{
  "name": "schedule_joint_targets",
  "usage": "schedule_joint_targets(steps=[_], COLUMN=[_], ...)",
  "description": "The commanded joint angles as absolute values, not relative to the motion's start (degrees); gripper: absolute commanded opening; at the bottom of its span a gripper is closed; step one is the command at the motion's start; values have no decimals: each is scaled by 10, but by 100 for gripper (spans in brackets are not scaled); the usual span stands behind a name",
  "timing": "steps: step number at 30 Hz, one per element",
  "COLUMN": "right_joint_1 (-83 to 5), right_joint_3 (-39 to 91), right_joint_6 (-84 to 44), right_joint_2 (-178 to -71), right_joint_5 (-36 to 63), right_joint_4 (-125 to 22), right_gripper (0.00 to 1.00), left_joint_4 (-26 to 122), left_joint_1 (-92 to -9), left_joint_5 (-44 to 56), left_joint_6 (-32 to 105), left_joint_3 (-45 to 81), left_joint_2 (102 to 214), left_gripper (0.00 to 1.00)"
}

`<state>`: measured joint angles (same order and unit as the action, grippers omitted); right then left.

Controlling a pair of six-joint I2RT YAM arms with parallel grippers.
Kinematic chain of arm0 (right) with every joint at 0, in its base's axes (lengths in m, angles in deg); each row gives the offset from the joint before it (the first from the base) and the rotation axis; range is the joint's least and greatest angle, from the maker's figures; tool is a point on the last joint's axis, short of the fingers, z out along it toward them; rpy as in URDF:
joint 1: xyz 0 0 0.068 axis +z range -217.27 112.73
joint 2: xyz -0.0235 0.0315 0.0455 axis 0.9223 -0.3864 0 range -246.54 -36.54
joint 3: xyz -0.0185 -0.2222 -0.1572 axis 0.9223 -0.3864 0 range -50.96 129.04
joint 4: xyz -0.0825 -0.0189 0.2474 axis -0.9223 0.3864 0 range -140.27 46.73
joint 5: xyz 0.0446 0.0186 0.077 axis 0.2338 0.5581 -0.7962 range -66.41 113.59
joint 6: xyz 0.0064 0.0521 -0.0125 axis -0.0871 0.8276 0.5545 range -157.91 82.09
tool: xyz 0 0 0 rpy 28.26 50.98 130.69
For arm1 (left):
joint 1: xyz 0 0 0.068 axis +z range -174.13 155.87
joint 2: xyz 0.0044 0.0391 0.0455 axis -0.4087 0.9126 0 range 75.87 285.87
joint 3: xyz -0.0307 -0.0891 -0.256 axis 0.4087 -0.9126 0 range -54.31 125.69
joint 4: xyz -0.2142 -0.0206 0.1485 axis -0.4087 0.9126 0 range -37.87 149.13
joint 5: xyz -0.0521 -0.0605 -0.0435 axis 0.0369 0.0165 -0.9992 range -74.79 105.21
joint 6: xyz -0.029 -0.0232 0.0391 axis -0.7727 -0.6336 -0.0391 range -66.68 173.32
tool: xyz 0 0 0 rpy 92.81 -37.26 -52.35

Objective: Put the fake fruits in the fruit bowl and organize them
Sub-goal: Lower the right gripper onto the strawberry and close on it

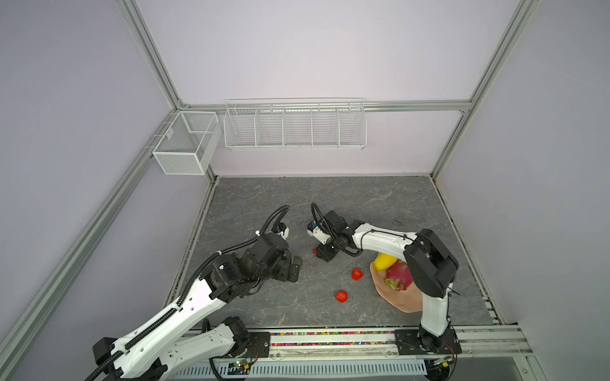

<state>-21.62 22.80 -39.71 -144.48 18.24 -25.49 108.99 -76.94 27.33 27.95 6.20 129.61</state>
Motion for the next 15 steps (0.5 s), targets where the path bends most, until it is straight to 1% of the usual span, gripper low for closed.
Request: schedule_joint_targets(steps=[1,4,5,6,7,9,11,15], right_joint_1=[-215,-213,-212,-212,-211,-210,-209,-209], right_joint_3=[180,119,115,122,137,161,187,261], right_joint_6=[-343,-303,-301,-302,-306,-319,-327,-318], right_joint_2=[-1330,-1239,-1227,-1226,-1236,-1269,-1314,-1421], right_joint_5=[198,218,217,218,222,224,232,237], right_joint_4=[-263,-279,-278,-265,-247,-242,-256,-252], right_gripper=[49,46,46,50,57,64,68,74], left_joint_4=[1028,983,979,982,988,1000,1012,1017], left_joint_1=[-767,-768,-767,-767,-767,-767,-767,-767], left_joint_5=[228,202,200,197,196,201,215,233], left_joint_6=[337,385,397,409,417,417,405,376], left_joint_3=[53,55,58,67,76,85,84,53], left_joint_2=[1317,1341,1350,1362,1372,1382,1376,1330], left_gripper=[99,99,99,99,99,99,99,99])
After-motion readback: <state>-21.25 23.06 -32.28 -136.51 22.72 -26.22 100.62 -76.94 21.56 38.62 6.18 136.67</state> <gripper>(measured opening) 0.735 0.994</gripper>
